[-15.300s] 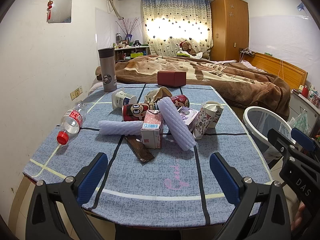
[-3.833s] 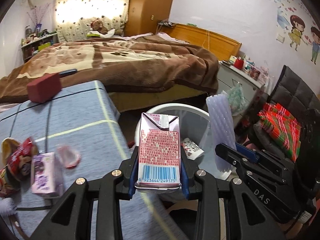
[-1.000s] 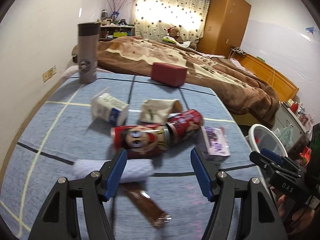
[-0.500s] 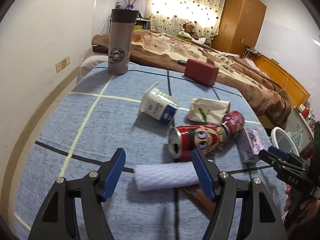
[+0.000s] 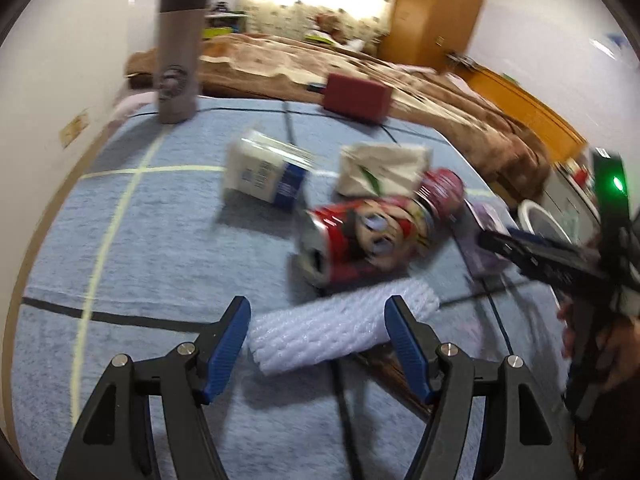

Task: Collect trash
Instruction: 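Grasp the purple juice carton with the right tool while the left tool grasps the white foam sleeve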

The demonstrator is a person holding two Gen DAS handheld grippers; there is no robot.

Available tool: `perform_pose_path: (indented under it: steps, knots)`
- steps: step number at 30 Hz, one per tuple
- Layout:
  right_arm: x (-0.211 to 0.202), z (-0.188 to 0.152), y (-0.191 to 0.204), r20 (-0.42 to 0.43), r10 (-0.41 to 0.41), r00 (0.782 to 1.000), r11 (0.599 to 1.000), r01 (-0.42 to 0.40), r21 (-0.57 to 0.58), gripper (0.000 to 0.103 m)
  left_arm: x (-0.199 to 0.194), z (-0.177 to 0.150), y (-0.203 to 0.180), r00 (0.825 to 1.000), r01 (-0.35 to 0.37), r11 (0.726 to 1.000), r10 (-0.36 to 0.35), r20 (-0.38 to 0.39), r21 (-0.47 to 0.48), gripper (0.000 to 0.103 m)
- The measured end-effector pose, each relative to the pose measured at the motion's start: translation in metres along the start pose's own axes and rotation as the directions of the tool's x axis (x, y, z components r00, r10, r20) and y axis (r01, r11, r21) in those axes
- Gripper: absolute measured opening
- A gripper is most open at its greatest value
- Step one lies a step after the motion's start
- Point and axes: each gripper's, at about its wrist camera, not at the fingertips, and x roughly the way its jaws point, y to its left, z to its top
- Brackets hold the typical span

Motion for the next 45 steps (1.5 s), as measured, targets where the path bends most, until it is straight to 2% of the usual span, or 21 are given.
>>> perform_pose_path:
  steps: [3, 10, 12, 15, 18, 22, 24, 26, 30, 38, 41, 42, 44, 45]
  knots:
    - [-0.001, -0.001, -0.002, -0.003, 0.005, 1.0, 1.0, -0.005, 0.012, 0.061, 0.001, -0.004, -0.014, 1.0, 0.008, 0.999, -0.007, -0.017, 0.049, 0.071]
    - [-0.004, -0.006, -0.008, -0.008, -0.021, 1.0, 1.0, 0.021, -0.003, 0.061, -0.003, -0.012, -0.03, 0.998, 0.045, 0.997, -0.043, -0.042, 0.065, 0.071]
    - [-0.005, -0.007, -0.01, -0.003, -0.016, 1.0, 1.0, 0.016, -0.007, 0.058, -0.004, -0.016, -0.034, 0.997, 0.065, 0.996, -0.062, -0.054, 0.063, 0.071]
    - [-0.008, -0.01, -0.014, -0.002, -0.006, 1.0, 1.0, 0.006, -0.015, 0.057, -0.005, -0.022, -0.048, 0.995, 0.065, 0.991, -0.056, -0.08, 0.115, 0.071]
    - [-0.009, -0.012, -0.016, 0.001, 0.006, 1.0, 1.0, -0.006, -0.021, 0.057, -0.01, -0.024, -0.059, 0.993, 0.093, 0.983, -0.08, -0.085, 0.157, 0.071]
    - [-0.009, -0.012, -0.019, 0.001, 0.017, 1.0, 1.0, -0.017, -0.021, 0.057, -0.014, -0.013, -0.068, 0.999, 0.022, 0.972, -0.013, -0.039, 0.235, 0.073]
    - [-0.01, -0.014, -0.019, 0.001, 0.023, 1.0, 0.999, -0.023, -0.027, 0.057, -0.012, -0.006, -0.069, 0.999, 0.022, 0.966, -0.013, -0.036, 0.257, 0.074]
    - [-0.011, -0.015, -0.02, 0.0, 0.023, 1.0, 0.999, -0.023, -0.024, 0.057, -0.003, -0.002, -0.072, 0.998, 0.032, 0.958, -0.018, -0.054, 0.286, 0.074]
    - [-0.014, -0.018, -0.022, 0.001, 0.034, 0.999, 0.999, -0.034, -0.027, 0.057, 0.019, -0.001, -0.084, 0.996, 0.009, 0.936, 0.024, -0.089, 0.351, 0.074]
    - [-0.017, -0.025, -0.025, 0.006, 0.036, 0.999, 0.999, -0.036, -0.039, 0.057, 0.037, -0.002, -0.086, 0.994, 0.001, 0.948, 0.034, -0.105, 0.317, 0.074]
    - [-0.018, -0.026, -0.026, 0.012, 0.042, 0.999, 0.998, -0.041, -0.037, 0.057, 0.035, -0.003, -0.083, 0.994, -0.017, 0.953, 0.049, -0.1, 0.301, 0.064]
    - [-0.018, -0.027, -0.026, 0.014, 0.045, 0.999, 0.998, -0.044, -0.038, 0.057, 0.032, -0.004, -0.083, 0.995, -0.019, 0.955, 0.049, -0.092, 0.297, 0.063]
    - [-0.018, -0.028, -0.028, 0.018, 0.049, 0.999, 0.998, -0.048, -0.038, 0.057, 0.03, -0.004, -0.081, 0.995, -0.01, 0.959, 0.037, -0.091, 0.283, 0.053]
    - [-0.018, -0.028, -0.027, 0.018, 0.049, 0.999, 0.998, -0.048, -0.04, 0.057, 0.031, -0.004, -0.079, 0.995, -0.009, 0.961, 0.037, -0.097, 0.276, 0.052]
